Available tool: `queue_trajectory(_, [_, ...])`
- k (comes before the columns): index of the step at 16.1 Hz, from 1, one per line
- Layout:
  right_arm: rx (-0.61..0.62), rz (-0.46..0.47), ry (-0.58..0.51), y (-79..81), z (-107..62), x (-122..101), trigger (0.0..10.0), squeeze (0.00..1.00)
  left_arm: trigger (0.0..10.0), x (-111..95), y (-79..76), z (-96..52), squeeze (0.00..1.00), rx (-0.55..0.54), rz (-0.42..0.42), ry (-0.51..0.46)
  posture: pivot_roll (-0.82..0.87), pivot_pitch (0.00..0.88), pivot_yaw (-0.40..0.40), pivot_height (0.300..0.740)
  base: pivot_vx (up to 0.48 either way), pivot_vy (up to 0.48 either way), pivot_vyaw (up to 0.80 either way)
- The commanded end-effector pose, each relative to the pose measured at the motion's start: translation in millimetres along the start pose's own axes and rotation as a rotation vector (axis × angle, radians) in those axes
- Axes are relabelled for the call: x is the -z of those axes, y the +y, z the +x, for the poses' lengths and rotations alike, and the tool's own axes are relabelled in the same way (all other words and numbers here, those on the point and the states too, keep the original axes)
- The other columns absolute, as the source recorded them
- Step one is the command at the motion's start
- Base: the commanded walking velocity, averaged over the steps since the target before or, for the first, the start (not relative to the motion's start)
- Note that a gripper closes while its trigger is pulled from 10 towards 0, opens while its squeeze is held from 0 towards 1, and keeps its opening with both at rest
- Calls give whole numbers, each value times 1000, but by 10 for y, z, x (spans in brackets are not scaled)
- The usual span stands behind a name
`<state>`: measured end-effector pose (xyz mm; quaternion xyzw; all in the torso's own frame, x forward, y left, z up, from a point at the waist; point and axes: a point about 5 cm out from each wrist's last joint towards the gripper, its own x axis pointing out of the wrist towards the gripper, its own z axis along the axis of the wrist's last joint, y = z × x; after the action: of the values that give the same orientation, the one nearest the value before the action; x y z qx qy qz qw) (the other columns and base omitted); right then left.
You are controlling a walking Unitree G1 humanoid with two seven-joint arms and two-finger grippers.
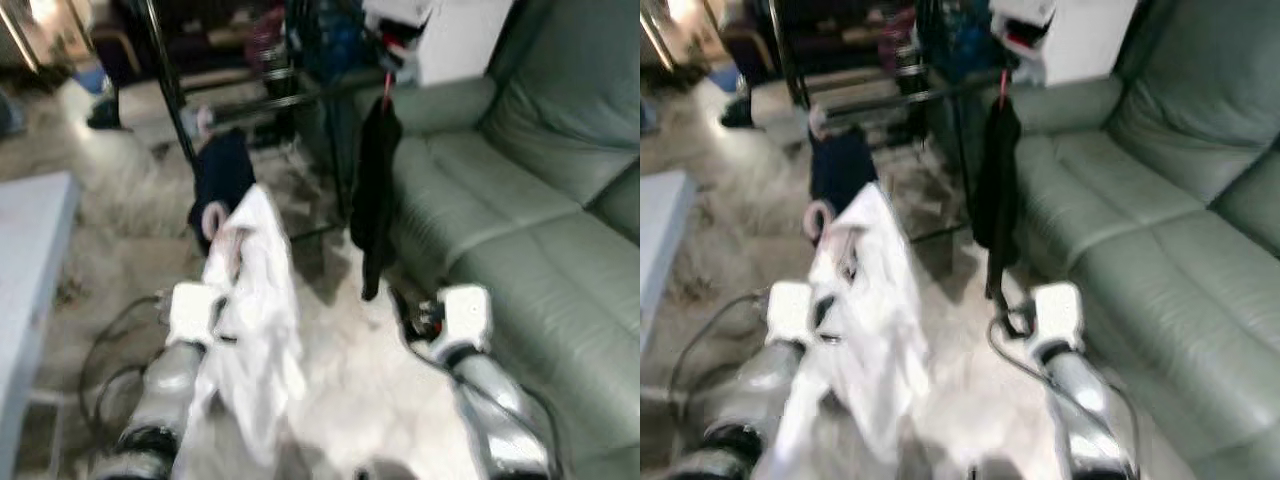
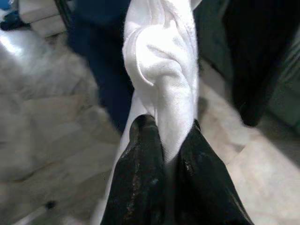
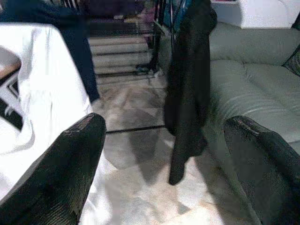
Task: Hang hanger
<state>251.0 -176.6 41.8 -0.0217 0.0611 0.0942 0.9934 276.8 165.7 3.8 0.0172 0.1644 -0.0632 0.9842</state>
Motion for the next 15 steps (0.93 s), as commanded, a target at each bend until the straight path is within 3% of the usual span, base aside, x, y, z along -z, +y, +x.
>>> queue_trajectory(1, [-15,9,-39,41,58,-91,10000,0,10000,-216,134,43,0,-31,28,-85,-41,0,40,740,337,0,0])
queue_trajectory(5, [-59,-14,-46,82,83,-126,10000,0,10000,-198,179,28,0,-93,18,-83,-24,0,9,740,240,0,0])
queue_trajectory(8, [-49,-21,-48,62,79,-126,10000,0,10000,-89,354,-85,0,-224,51,-52,-4,0,-8,740,0,0,0])
queue_trajectory(15, [143,-36,-67,-205,-234,-93,10000,0,10000,77,603,-429,0,-237,117,-38,-3,0,19,740,0,0,0])
